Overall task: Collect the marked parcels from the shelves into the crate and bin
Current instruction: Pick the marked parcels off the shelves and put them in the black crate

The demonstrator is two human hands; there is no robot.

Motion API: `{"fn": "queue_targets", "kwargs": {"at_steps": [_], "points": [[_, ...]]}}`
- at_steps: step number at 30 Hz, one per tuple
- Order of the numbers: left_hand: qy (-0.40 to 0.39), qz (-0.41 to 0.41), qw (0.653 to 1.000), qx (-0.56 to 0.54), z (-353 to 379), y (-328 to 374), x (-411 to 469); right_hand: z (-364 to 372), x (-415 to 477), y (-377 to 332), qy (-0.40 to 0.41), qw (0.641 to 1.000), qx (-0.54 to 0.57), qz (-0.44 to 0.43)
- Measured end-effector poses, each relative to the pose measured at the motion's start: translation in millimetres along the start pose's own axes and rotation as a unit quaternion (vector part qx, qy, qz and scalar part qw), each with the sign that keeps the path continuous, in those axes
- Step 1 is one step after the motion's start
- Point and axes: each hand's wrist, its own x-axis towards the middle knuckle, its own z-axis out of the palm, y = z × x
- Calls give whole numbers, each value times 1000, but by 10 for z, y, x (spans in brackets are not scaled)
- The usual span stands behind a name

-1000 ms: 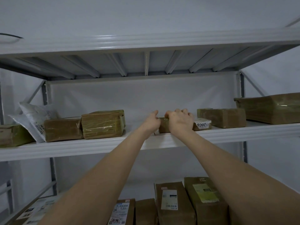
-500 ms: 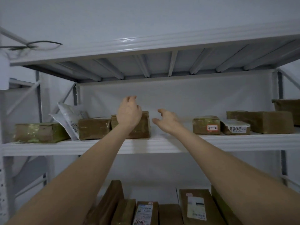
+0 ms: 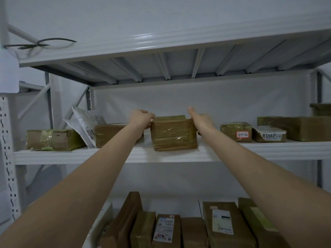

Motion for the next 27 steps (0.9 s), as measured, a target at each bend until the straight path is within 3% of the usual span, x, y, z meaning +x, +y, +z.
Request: {"fn": "queue_targets", "kwargs": {"at_steps": [4, 13, 21, 27], "points": [[-87, -74, 993, -23, 62, -1, -186, -254, -8, 62, -20, 999, 25, 23], [-115, -44, 989, -79, 35, -24, -489, -451, -371, 70, -130, 989, -8, 62], [-111, -13, 986, -121, -23, -71, -1023, -461, -676, 276, -40, 995, -43, -81], [-86, -27, 986, -141, -88, -191, -1307, -538, -914, 325, -46, 983, 177, 13]]}}
